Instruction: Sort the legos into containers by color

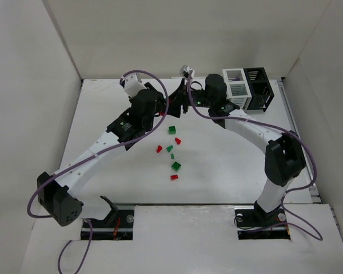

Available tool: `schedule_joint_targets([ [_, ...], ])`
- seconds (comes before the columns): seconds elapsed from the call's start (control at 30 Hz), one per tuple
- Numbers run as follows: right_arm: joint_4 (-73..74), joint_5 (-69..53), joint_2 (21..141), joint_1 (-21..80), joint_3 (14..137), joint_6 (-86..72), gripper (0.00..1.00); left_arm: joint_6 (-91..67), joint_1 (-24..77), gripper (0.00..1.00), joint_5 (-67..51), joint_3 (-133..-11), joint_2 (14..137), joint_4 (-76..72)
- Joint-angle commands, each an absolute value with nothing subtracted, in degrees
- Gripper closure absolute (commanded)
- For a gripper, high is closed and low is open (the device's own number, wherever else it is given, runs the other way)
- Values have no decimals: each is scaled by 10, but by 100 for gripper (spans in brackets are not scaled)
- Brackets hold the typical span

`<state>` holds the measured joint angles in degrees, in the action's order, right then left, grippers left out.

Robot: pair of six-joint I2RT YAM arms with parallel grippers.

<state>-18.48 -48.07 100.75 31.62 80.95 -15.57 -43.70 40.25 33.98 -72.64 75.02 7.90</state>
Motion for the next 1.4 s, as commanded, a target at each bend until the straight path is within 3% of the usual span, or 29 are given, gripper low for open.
schedule_joint_targets([
  [0.0, -207, -497, 1019, 314, 836, -166, 29, -424, 410, 93, 355, -717, 720, 39],
  [0.2, -207, -504, 1019, 314, 841, -166, 42, -424, 416, 93, 375, -717, 720, 39],
  [0.3, -207, -504, 1019, 314, 841, -171, 55, -424, 416, 93, 389, -717, 720, 39],
  [0.33, -207, -510, 1019, 314, 841, -171, 65, -424, 416, 93, 395, -717, 725, 39],
  [0.53, -207, -529, 1000, 308, 824, -177, 84, -431, 416, 93, 430, -738, 747, 64],
  [0.8, -207, -549, 941, 269, 753, -177, 96, -442, 395, 94, 431, -775, 788, 94],
  [1.37, -195, -543, 889, 95, 679, -184, 100, -403, 360, 94, 355, -810, 829, 89],
])
